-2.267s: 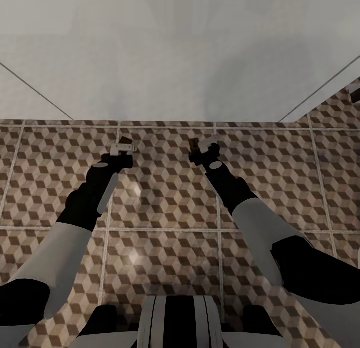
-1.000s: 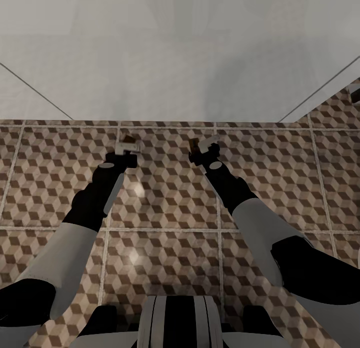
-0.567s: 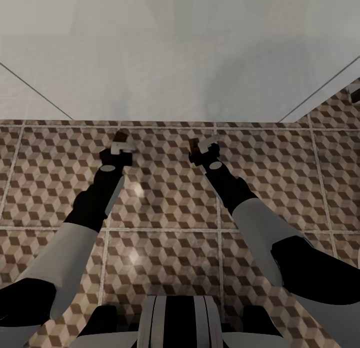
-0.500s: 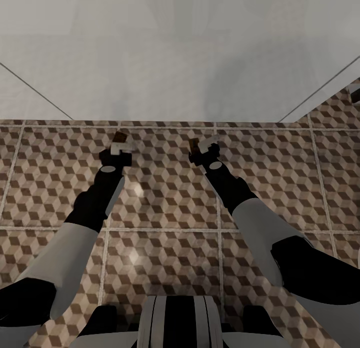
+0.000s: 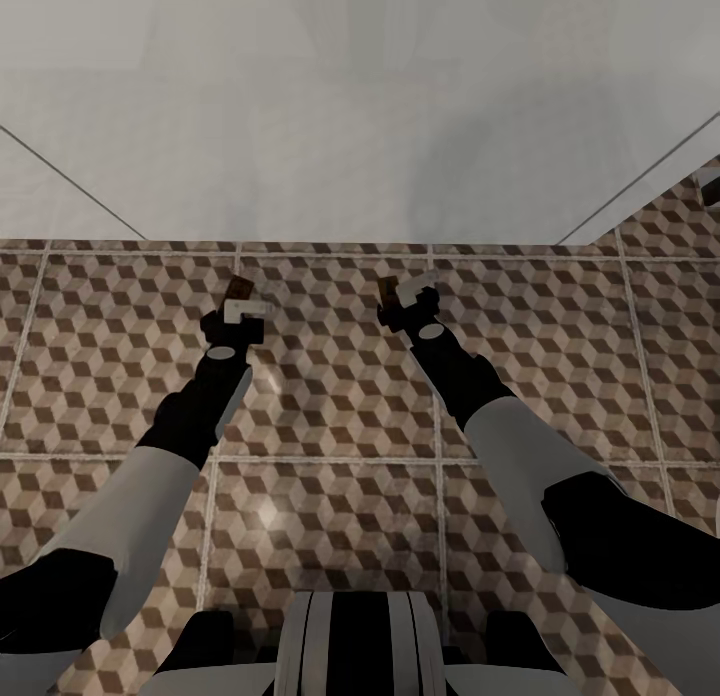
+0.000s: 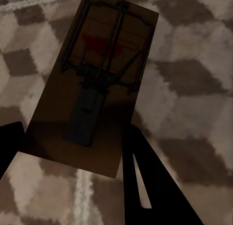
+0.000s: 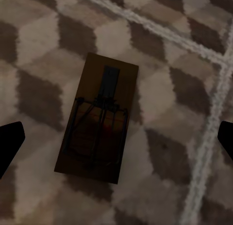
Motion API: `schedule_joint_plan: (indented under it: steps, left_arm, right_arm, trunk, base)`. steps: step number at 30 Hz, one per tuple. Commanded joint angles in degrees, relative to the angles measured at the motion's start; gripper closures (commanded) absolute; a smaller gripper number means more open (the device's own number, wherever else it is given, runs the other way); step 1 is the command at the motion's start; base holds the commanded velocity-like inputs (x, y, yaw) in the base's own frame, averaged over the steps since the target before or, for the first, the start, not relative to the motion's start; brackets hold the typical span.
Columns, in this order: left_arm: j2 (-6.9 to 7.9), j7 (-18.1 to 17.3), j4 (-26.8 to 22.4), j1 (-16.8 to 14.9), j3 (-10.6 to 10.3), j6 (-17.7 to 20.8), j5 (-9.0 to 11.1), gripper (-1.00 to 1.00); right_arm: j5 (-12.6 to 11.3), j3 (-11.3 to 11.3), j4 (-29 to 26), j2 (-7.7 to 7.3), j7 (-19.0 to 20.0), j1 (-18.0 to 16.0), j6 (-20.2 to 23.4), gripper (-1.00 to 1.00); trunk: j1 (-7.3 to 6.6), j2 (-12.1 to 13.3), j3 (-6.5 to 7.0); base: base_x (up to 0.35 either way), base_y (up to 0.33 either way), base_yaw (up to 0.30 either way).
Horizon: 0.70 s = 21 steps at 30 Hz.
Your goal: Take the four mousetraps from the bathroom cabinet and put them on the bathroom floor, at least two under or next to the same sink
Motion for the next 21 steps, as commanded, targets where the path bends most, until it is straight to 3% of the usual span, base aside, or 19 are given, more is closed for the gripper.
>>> schedule_joint_plan:
  steps: [1,21]
  left_arm:
    - [0.05,0.4,0.1,0.0,-0.2,0.0,0.0,1.0]
    - [0.05,0.4,0.6,0.0,-0.2,-0.6,0.1,1.0]
  right_arm:
    - [0.6,0.2,-0.1,0.0,-0.3,0.0,0.5,-1.0]
    - [0.6,0.2,-0.1,0.0,-0.3,0.0,0.5,-1.0]
  trunk:
    - [-0.01,0.0,-0.03]
    - [-0.01,0.0,-0.03]
  base:
    - [0.0,0.0,0.0]
    - [0.0,0.0,0.0]
